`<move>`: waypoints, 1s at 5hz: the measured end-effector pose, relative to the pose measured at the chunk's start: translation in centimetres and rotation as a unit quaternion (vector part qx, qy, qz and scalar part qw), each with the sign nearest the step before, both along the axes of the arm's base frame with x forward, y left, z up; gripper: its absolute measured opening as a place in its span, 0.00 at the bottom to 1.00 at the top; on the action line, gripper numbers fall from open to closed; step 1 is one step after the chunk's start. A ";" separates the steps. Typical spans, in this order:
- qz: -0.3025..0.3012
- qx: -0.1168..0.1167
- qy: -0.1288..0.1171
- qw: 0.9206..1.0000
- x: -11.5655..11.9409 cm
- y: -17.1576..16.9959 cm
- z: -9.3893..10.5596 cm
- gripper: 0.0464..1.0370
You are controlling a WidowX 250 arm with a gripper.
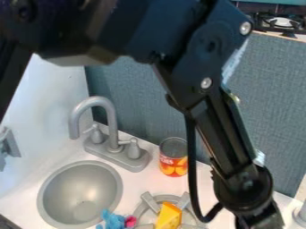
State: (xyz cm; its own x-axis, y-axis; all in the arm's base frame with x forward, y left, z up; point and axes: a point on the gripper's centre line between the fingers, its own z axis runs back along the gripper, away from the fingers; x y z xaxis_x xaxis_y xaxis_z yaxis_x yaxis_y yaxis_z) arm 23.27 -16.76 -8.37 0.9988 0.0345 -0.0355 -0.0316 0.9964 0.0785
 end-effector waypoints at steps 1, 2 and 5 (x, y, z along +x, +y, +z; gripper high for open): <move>-0.001 -0.005 0.009 1.000 0.0 0.3 0.0 0.41; -0.013 -0.013 0.022 1.000 -0.6 0.2 -0.1 0.18; -0.149 0.011 0.021 0.989 -5.1 -5.7 4.8 0.06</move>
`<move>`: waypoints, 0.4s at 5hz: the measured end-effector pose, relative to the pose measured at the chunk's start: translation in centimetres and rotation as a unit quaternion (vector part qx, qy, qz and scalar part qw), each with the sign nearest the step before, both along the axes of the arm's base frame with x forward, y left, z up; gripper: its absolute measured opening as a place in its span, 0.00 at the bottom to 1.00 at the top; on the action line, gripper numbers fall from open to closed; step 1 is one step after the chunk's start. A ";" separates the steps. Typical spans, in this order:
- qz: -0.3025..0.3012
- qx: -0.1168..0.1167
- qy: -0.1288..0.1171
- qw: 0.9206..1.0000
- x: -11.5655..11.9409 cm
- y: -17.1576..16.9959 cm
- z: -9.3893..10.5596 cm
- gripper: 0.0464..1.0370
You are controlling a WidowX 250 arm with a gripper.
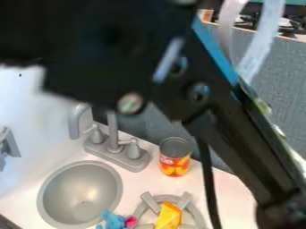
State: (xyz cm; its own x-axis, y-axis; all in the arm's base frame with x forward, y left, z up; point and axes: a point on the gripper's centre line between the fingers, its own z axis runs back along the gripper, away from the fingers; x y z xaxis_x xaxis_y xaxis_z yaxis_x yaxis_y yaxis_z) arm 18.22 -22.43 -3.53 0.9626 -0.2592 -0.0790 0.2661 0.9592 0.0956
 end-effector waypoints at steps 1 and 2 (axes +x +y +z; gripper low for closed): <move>-0.058 -0.054 -0.001 0.997 -0.8 -3.9 0.7 0.06; -0.080 -0.074 0.013 0.994 -0.7 -5.3 -0.8 0.06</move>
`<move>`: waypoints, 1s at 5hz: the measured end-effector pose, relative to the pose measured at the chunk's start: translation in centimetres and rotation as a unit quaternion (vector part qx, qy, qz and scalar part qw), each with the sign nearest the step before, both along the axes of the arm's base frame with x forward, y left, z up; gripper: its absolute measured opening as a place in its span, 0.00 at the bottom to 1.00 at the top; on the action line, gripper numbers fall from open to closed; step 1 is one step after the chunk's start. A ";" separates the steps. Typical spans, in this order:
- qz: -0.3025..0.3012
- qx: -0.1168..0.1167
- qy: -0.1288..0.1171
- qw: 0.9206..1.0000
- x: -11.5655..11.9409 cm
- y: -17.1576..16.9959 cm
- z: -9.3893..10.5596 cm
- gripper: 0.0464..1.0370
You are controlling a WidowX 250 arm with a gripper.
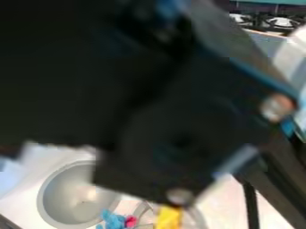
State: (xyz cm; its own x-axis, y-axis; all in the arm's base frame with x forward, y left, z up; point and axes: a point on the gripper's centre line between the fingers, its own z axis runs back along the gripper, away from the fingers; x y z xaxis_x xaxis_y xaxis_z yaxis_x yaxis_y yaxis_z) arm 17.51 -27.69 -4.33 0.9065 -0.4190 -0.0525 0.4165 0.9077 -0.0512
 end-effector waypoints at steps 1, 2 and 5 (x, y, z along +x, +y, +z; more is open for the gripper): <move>-0.007 -0.010 -0.008 1.000 0.8 -1.0 -0.3 0.06; 0.009 0.000 0.000 1.000 1.8 -0.4 -1.1 0.06; 0.051 0.021 0.015 0.998 4.1 1.4 -3.1 0.06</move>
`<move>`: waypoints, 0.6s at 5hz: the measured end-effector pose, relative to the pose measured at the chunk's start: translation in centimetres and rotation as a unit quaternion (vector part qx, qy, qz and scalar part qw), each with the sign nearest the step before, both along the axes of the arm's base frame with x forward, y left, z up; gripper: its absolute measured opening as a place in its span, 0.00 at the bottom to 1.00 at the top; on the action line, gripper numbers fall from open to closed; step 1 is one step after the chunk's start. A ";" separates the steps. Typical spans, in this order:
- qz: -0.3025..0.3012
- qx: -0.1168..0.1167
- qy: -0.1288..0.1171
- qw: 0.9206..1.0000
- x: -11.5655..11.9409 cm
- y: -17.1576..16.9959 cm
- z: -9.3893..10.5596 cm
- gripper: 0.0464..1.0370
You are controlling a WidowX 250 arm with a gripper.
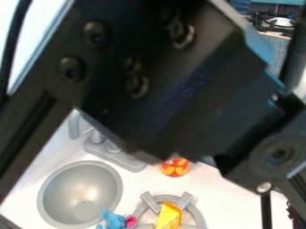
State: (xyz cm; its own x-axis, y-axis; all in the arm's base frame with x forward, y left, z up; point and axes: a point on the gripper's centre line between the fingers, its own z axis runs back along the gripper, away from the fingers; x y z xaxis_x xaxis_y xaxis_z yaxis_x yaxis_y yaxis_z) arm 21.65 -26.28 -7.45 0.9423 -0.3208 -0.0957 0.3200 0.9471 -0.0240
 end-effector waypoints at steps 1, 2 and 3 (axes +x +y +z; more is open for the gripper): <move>0.002 -0.006 0.005 1.000 0.0 -0.4 0.1 0.06; 0.003 -0.011 0.010 1.000 -0.1 -0.5 0.1 0.10; 0.010 -0.019 0.010 1.000 0.0 -0.9 0.3 0.32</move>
State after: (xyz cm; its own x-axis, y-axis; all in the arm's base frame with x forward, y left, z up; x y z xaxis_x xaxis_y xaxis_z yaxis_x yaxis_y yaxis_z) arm 21.62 -27.23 -7.14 0.9465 -0.3059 -0.1031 0.3004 0.9516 -0.0654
